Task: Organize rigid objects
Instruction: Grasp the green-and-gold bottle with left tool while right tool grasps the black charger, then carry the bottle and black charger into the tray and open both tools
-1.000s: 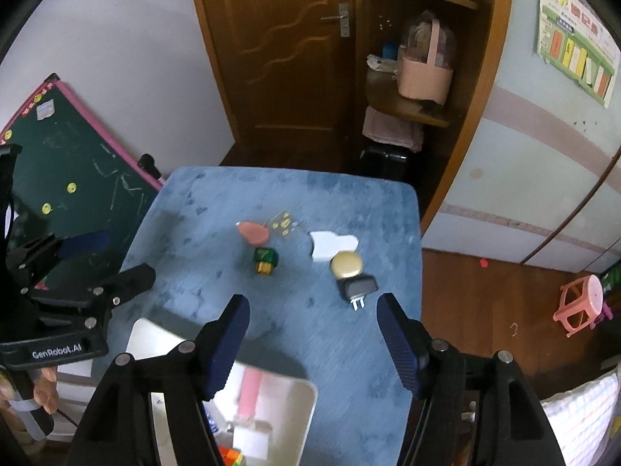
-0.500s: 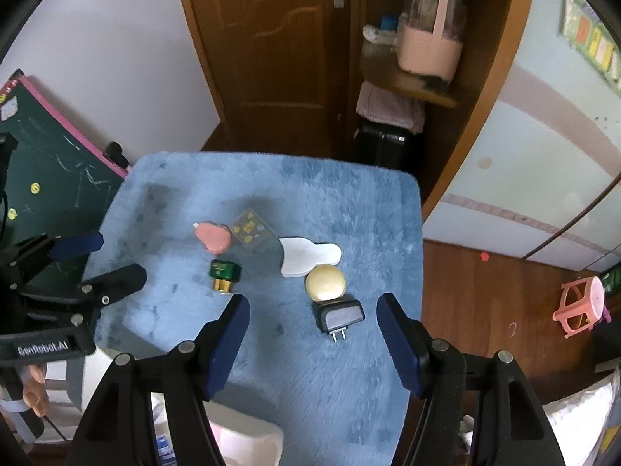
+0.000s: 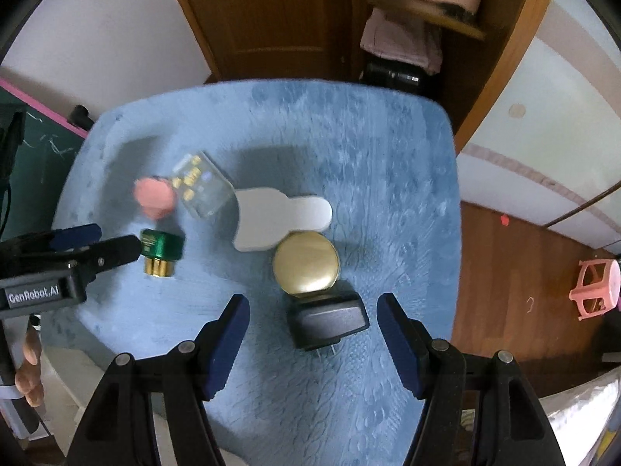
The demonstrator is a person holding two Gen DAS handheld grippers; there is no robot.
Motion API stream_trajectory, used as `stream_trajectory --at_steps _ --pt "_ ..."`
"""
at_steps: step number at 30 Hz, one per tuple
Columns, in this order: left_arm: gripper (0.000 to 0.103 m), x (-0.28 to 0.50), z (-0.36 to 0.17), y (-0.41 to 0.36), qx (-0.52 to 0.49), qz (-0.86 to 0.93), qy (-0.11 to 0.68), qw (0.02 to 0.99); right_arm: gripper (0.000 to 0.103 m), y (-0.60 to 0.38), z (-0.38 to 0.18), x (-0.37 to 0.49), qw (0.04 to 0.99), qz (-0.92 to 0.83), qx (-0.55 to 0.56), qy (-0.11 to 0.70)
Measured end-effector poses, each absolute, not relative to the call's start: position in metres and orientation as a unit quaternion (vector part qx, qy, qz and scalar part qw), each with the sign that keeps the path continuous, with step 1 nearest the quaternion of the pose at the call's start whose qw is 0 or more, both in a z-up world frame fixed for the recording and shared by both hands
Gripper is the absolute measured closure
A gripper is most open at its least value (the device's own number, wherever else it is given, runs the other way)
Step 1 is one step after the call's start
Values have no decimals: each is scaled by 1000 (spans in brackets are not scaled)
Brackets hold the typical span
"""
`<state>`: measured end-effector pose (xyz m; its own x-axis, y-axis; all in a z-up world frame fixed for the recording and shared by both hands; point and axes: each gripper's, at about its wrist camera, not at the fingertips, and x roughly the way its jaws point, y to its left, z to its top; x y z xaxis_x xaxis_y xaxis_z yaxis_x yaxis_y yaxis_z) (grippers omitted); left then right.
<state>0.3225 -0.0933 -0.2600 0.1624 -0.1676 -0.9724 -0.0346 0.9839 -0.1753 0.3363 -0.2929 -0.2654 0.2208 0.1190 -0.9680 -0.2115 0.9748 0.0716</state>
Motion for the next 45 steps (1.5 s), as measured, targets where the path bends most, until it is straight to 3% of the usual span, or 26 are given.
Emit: stream_trajectory --at_steps 21,25,31,32,45 --pt "17 324 -308 -91 -97 -13 663 742 34 -276 -332 327 769 86 -115 623" --pt "18 319 -311 -85 -100 5 658 746 38 -277 -337 322 772 77 -103 622" --pt "45 314 -311 -87 -104 -5 650 753 39 -280 -335 316 773 63 -85 626" --pt "60 312 -310 -88 -106 -13 646 756 39 -279 -334 315 772 64 -79 628" --pt "60 285 -278 -85 -102 -44 629 770 39 -275 -309 280 772 81 -32 629"
